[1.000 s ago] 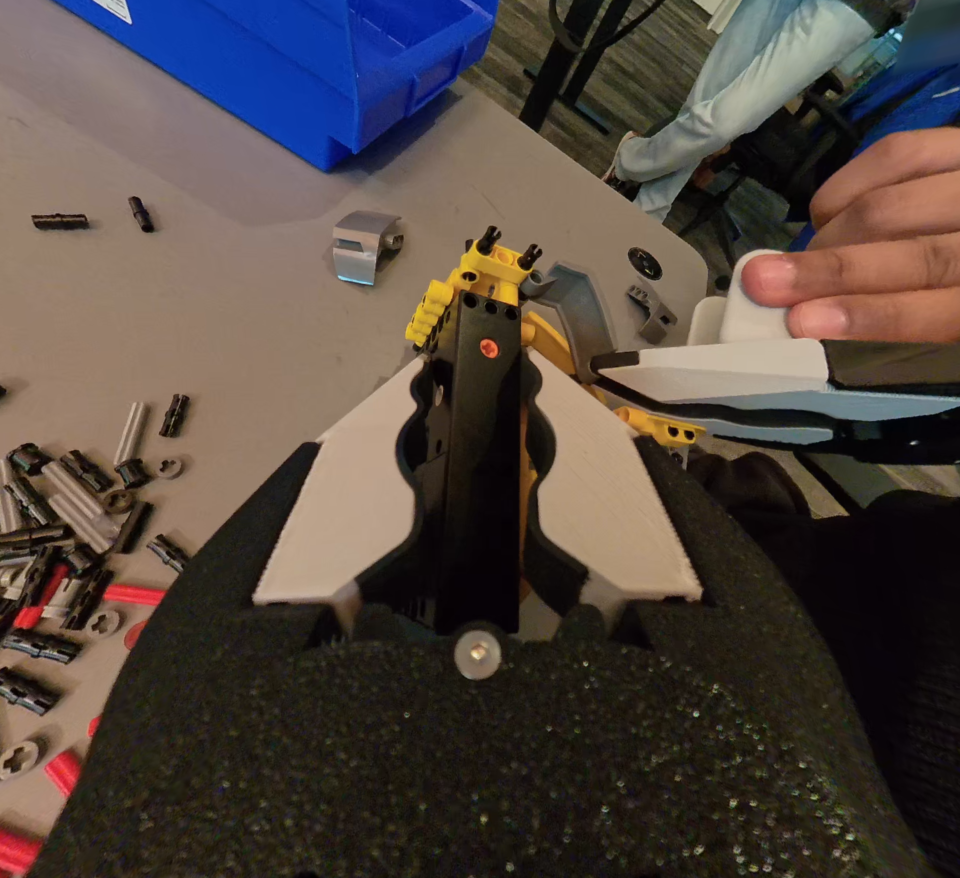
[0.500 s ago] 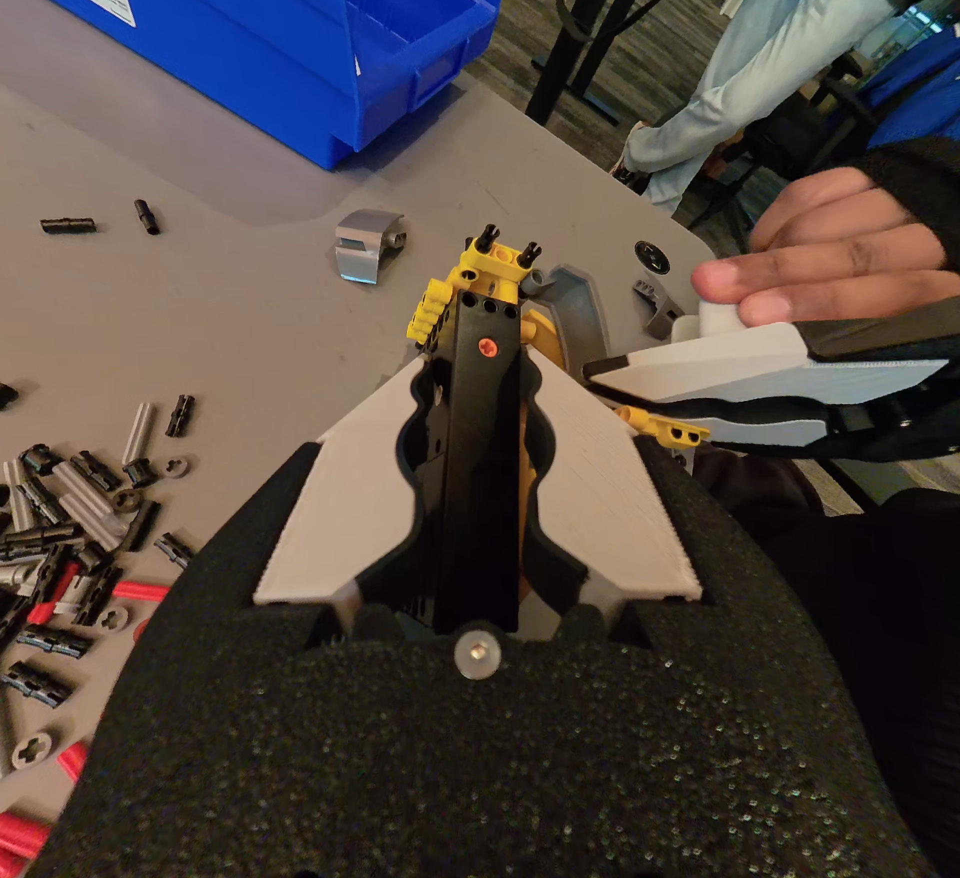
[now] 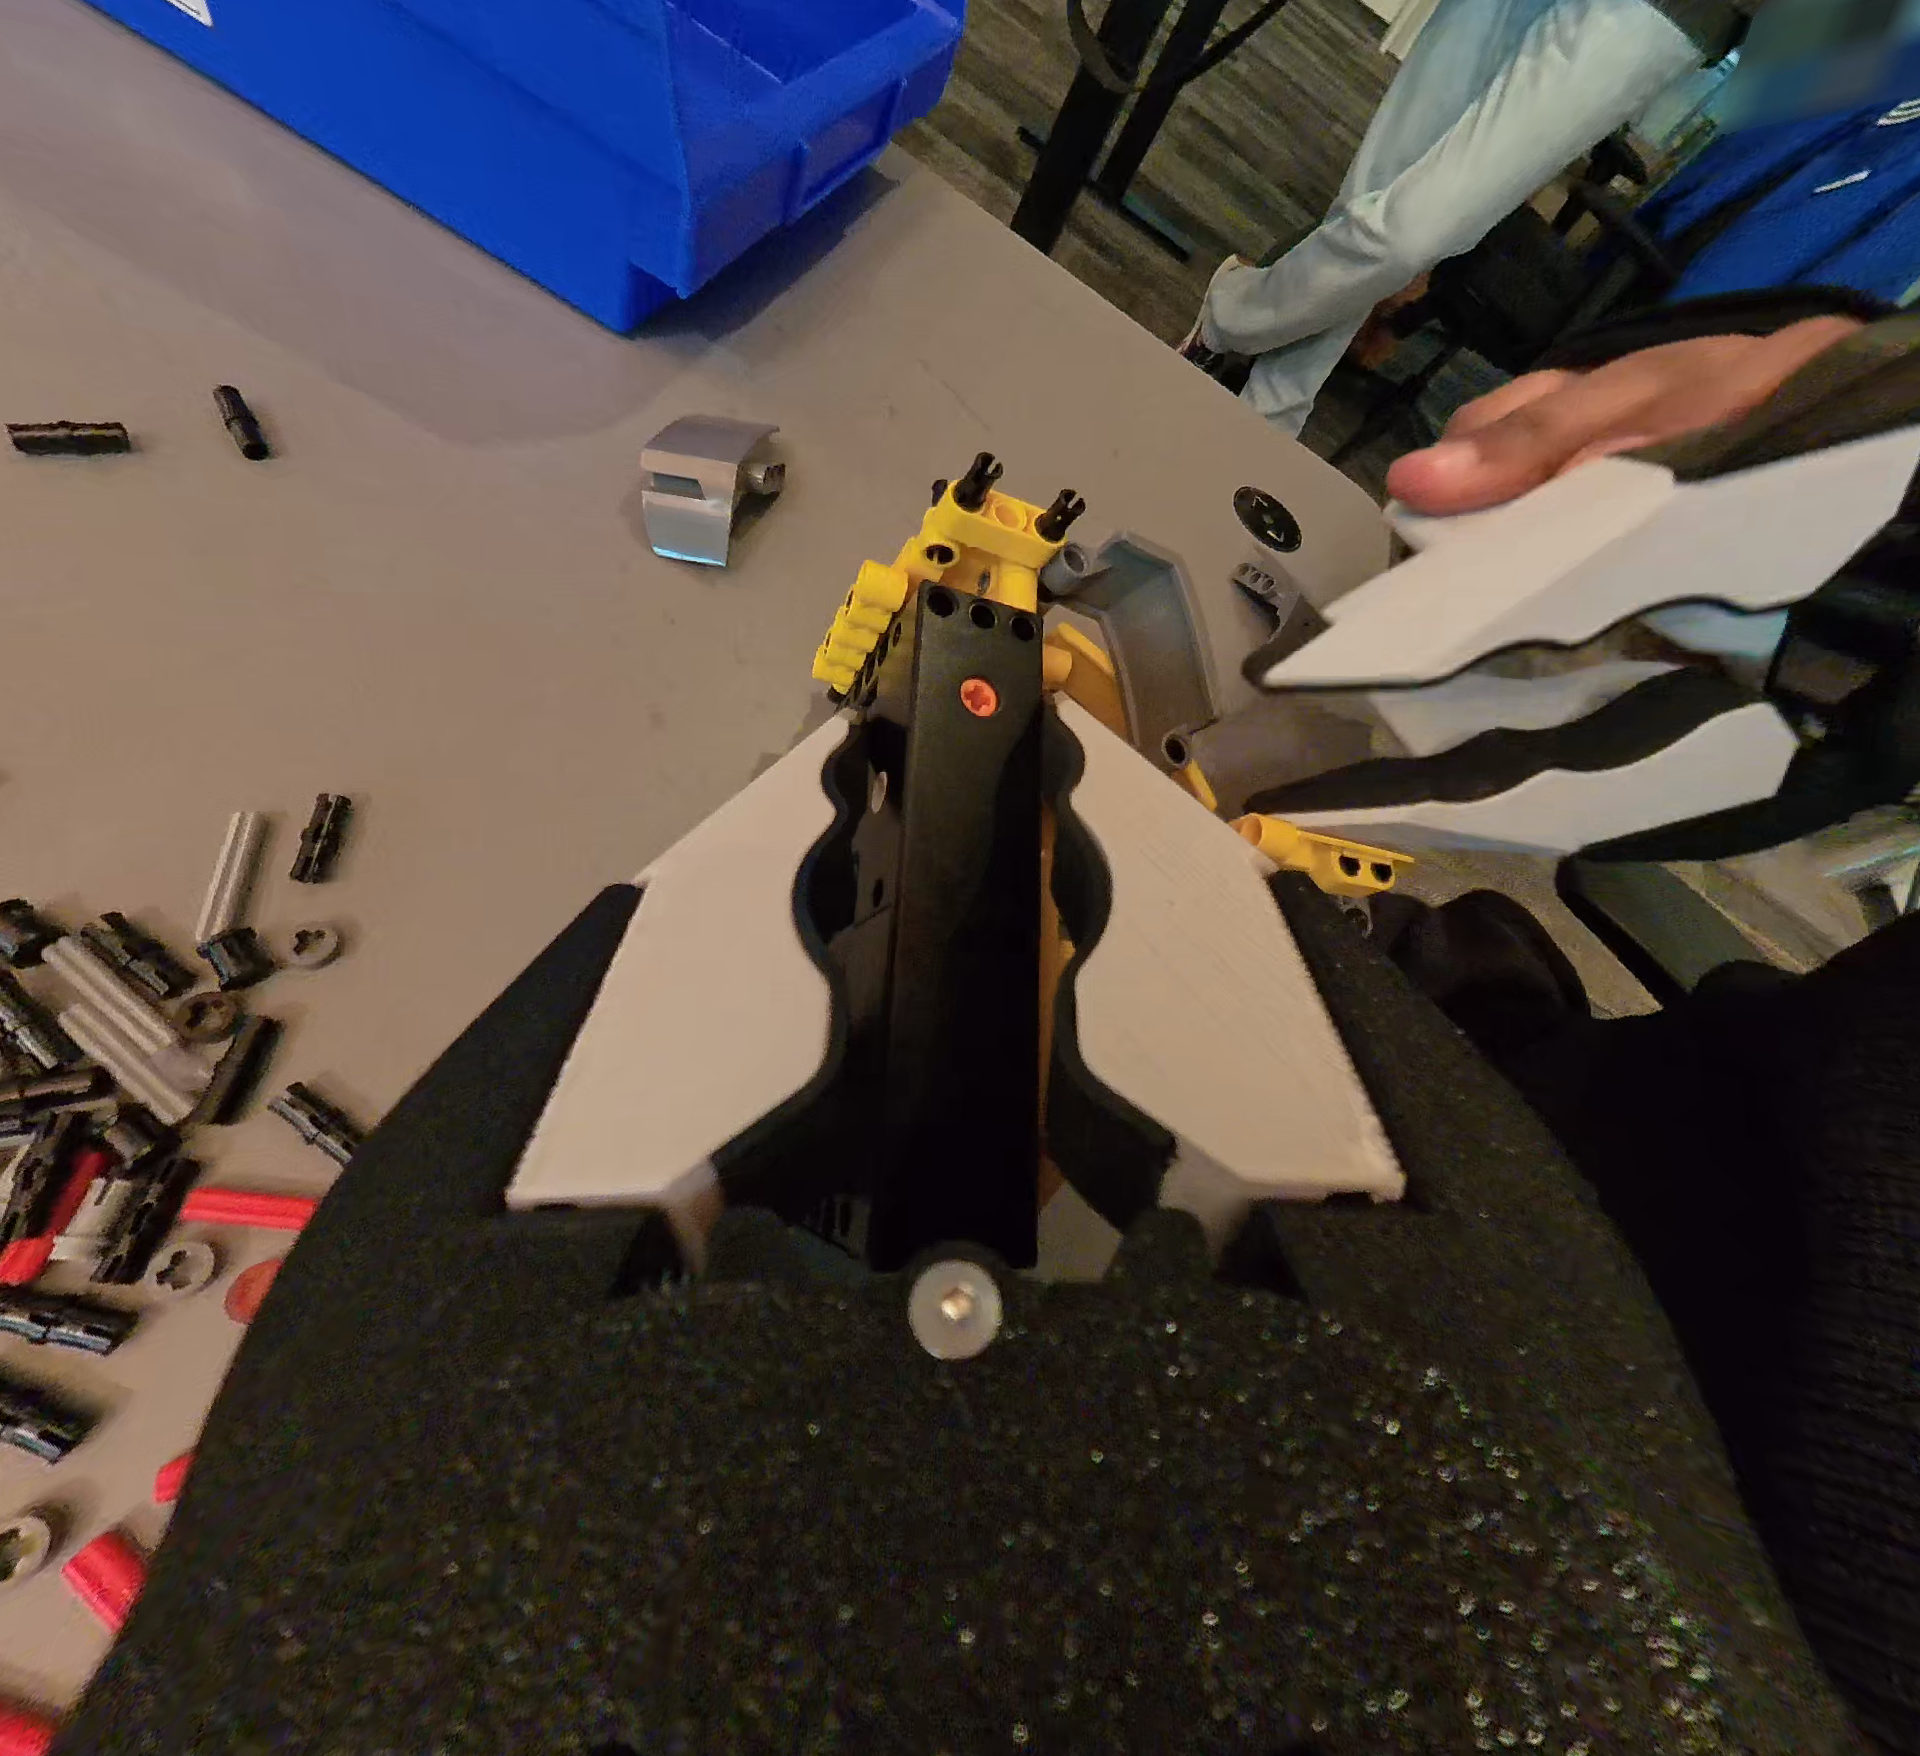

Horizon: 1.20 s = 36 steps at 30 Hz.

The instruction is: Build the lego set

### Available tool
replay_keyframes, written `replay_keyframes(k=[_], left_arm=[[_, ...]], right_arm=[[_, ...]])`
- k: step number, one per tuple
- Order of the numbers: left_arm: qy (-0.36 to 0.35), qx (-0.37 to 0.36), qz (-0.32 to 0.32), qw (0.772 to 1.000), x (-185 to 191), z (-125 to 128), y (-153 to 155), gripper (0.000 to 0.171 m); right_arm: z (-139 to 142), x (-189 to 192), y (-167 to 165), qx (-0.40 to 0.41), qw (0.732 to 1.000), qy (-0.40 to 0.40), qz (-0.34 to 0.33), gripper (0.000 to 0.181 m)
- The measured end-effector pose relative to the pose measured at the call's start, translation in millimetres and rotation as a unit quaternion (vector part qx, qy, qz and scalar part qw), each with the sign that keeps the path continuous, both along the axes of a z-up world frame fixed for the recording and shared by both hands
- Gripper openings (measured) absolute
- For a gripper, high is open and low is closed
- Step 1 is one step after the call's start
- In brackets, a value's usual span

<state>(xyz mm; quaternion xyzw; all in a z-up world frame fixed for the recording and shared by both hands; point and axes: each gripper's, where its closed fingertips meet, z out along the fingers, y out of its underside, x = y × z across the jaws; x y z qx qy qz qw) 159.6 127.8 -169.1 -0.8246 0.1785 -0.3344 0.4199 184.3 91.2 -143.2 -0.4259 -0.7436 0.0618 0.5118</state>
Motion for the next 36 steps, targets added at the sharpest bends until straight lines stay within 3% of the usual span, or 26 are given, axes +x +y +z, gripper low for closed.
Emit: replay_keyframes(k=[7,10,13,16,20,31,36], left_arm=[[0.001,0.002,-0.003,1.000,0.6,0.0,-0.2,0.032],[0.002,0.004,-0.003,1.000,0.7,0.1,-0.2,0.032],[0.002,0.004,-0.003,1.000,0.7,0.2,-0.2,0.032],[0.003,0.006,-0.003,1.000,1.0,0.2,-0.4,0.032],[0.005,0.007,-0.004,1.000,1.1,0.3,-0.6,0.032],[0.004,0.008,-0.004,1.000,1.1,0.3,-0.5,0.032],[0.005,0.009,-0.004,1.000,1.3,0.3,-0.6,0.032]], right_arm=[[10.1,4.3,15.9,-0.051,0.998,0.026,-0.028,0.024],[8.4,4.2,22.9,-0.157,0.987,0.007,-0.043,0.027],[12.2,1.9,21.8,-0.290,0.956,-0.003,-0.050,0.027],[10.0,0.5,23.3,-0.355,0.932,-0.017,-0.064,0.028],[7.2,0.9,38.8,-0.331,0.939,-0.002,-0.095,0.000],[3.1,1.9,40.4,-0.331,0.938,0.047,-0.092,0.002],[2.1,2.2,40.6,-0.303,0.947,0.012,-0.109,0.001]])
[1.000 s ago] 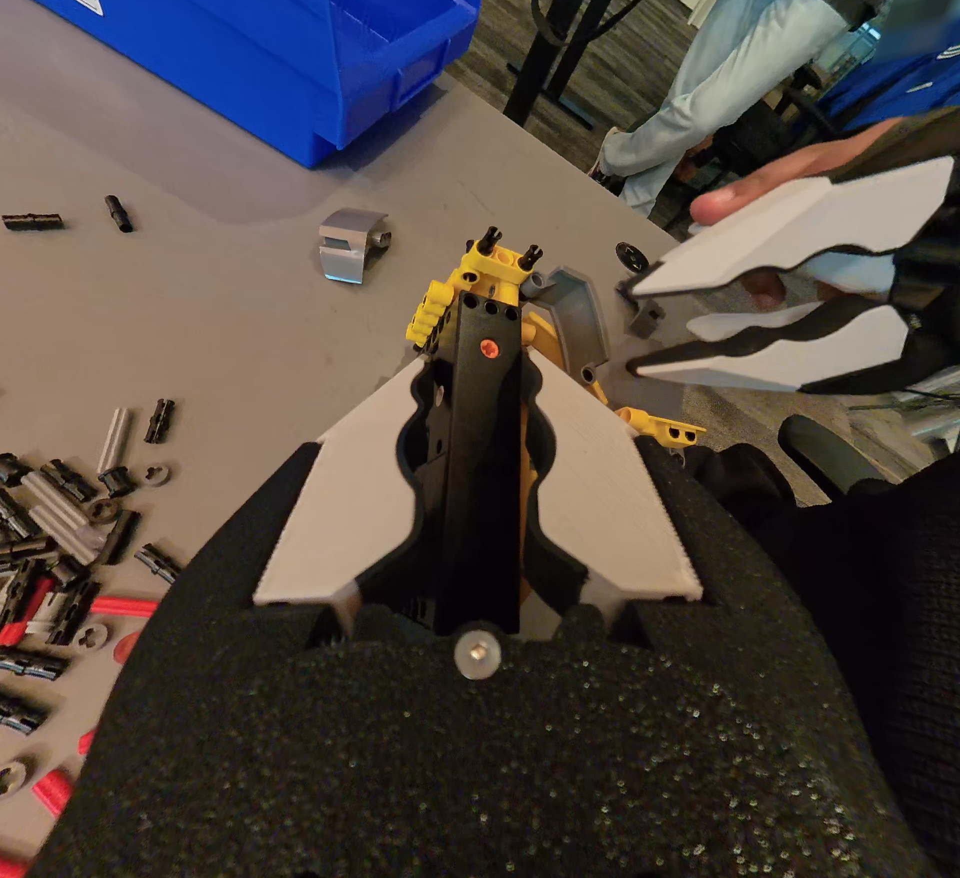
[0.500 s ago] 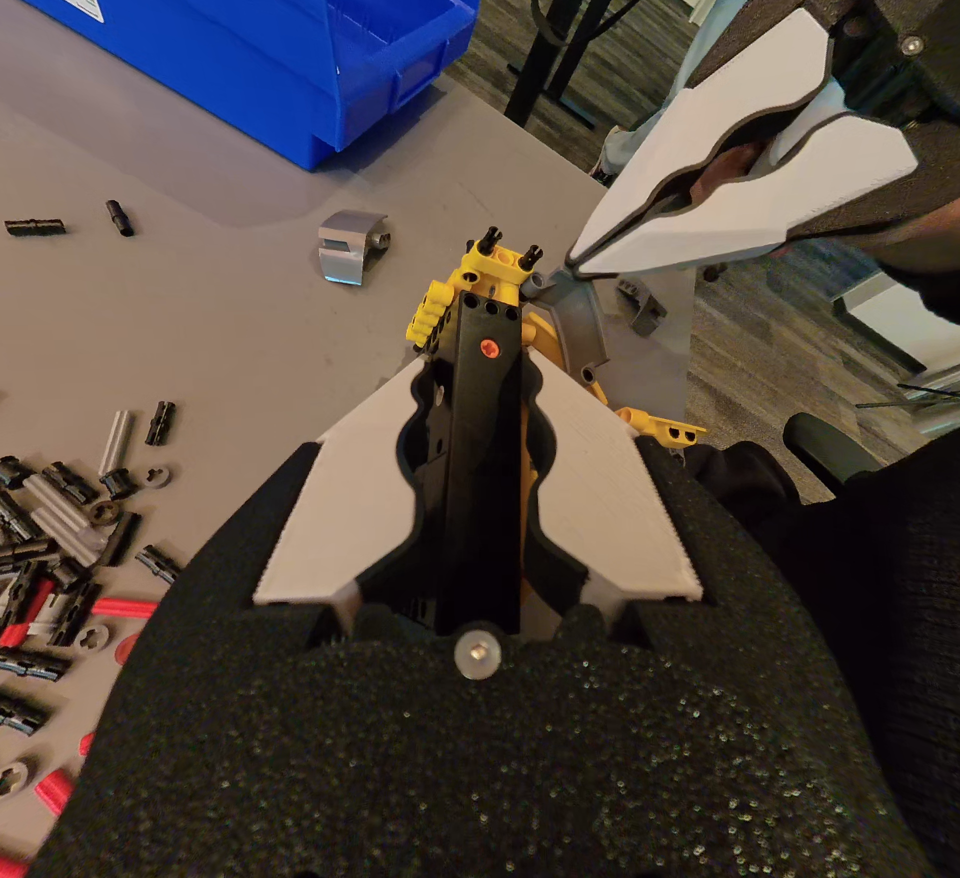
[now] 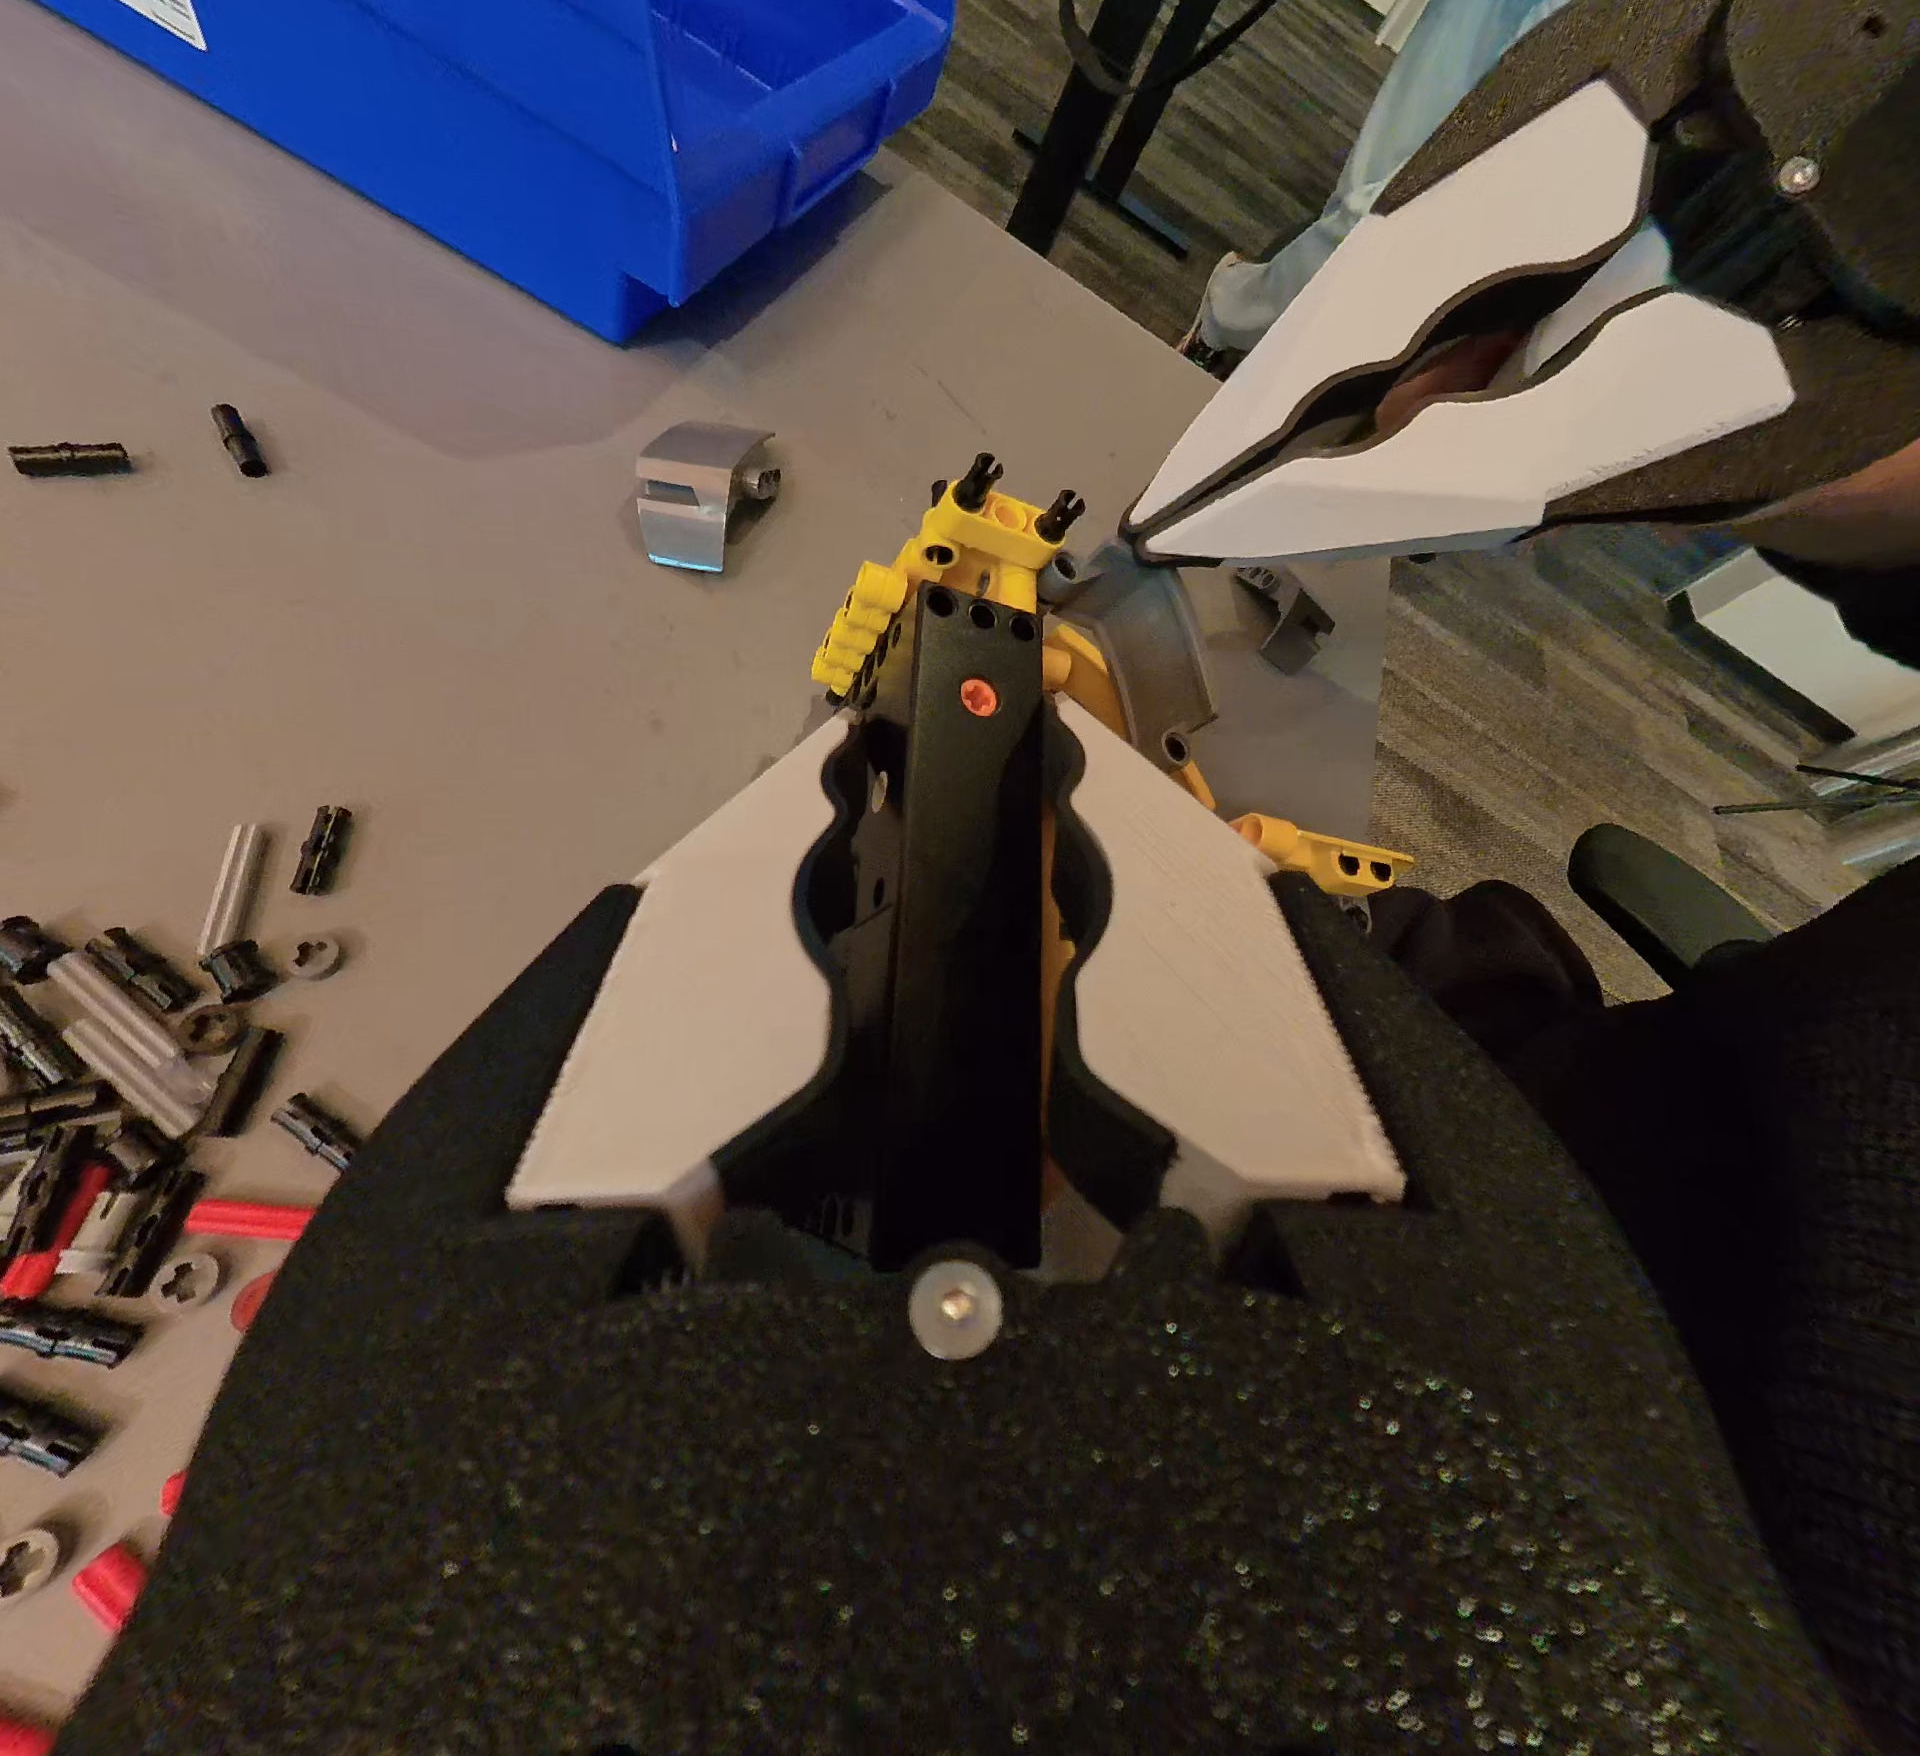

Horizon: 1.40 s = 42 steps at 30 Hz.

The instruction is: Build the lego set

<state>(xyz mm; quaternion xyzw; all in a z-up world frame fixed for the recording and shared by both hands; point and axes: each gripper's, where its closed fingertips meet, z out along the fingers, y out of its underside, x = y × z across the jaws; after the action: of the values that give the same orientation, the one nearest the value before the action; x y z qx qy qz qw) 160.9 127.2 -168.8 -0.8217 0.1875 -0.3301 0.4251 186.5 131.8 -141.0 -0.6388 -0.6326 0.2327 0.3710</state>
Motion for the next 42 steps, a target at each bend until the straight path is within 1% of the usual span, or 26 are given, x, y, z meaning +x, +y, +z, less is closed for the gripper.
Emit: replay_keyframes(k=[3,8,13,17,20,21,24,25,27,28,29,30,31,33,34,35,36,39,40,42], left_arm=[[0.001,0.000,0.002,1.000,-0.3,0.0,0.2,0.032],[0.001,0.000,0.004,1.000,-0.9,0.0,0.5,0.032],[0.003,0.001,0.004,1.000,-0.8,0.0,0.4,0.032],[0.002,0.001,0.004,1.000,-0.8,0.1,0.3,0.032],[0.002,0.002,0.003,1.000,-0.3,0.0,0.2,0.032],[0.000,0.001,0.004,1.000,-0.4,0.1,0.3,0.032],[-0.002,0.000,0.003,1.000,-0.5,0.1,0.3,0.032],[-0.002,0.000,0.003,1.000,-0.5,0.1,0.3,0.032],[-0.001,0.001,0.003,1.000,-0.5,0.2,0.2,0.032],[0.000,0.002,0.002,1.000,-0.3,0.2,0.1,0.032],[0.001,0.002,0.003,1.000,-0.4,0.2,0.1,0.032],[0.000,0.002,0.003,1.000,-0.5,0.3,0.1,0.032],[-0.002,0.002,0.003,1.000,-0.3,0.4,0.2,0.032],[-0.007,0.002,0.007,1.000,-0.7,1.2,1.1,0.033],[0.002,0.007,0.010,1.000,-2.1,0.9,2.3,0.037],[0.014,0.011,0.018,1.000,-5.2,-0.1,4.8,0.045],[0.025,0.014,0.023,0.999,-7.4,-0.7,6.5,0.050],[0.049,0.019,0.021,0.998,-7.4,-0.8,7.8,0.051],[0.059,0.026,0.014,0.998,-5.5,0.4,7.0,0.049],[0.068,0.037,-0.004,0.997,2.5,4.3,3.1,0.028]], right_arm=[[-0.8,-1.6,0.8,0.001,1.000,-0.025,0.000,0.001],[-1.3,-2.0,1.9,0.057,0.998,-0.039,-0.005,0.001],[-1.4,-2.0,2.0,0.043,0.998,-0.037,-0.011,0.001],[0.7,-3.1,2.0,0.083,0.996,-0.016,0.012,0.001],[3.2,-2.1,1.7,0.084,0.996,-0.019,0.018,0.000],[7.6,-3.0,0.3,0.080,0.996,-0.017,0.020,0.000],[31.7,-11.9,-16.3,0.052,0.996,0.047,0.047,0.000],[30.3,-13.0,-18.8,0.037,0.997,0.043,0.046,0.000],[2.8,-7.6,-21.9,0.009,0.999,-0.025,0.048,0.001],[-4.4,-7.8,-23.0,0.004,0.999,-0.022,0.047,0.000],[-4.0,-9.4,-22.9,0.001,0.999,-0.004,0.045,0.000],[-3.4,-9.0,-22.7,0.000,0.999,-0.004,0.045,0.000],[-1.1,-8.6,-22.8,0.004,0.999,-0.004,0.046,0.000],[14.8,-9.4,-24.3,0.024,0.998,0.036,0.047,0.000],[24.9,-8.7,-24.9,0.031,0.996,0.064,0.045,0.000],[32.5,-6.5,-24.7,0.036,0.995,0.083,0.039,0.000],[36.3,-2.6,-24.0,0.040,0.995,0.091,0.033,0.000],[34.4,12.1,-22.4,0.048,0.995,0.087,0.014,0.000],[32.9,16.8,-22.5,0.051,0.995,0.086,0.008,0.000],[30.0,26.0,-24.3,0.058,0.995,0.082,-0.001,0.000]])
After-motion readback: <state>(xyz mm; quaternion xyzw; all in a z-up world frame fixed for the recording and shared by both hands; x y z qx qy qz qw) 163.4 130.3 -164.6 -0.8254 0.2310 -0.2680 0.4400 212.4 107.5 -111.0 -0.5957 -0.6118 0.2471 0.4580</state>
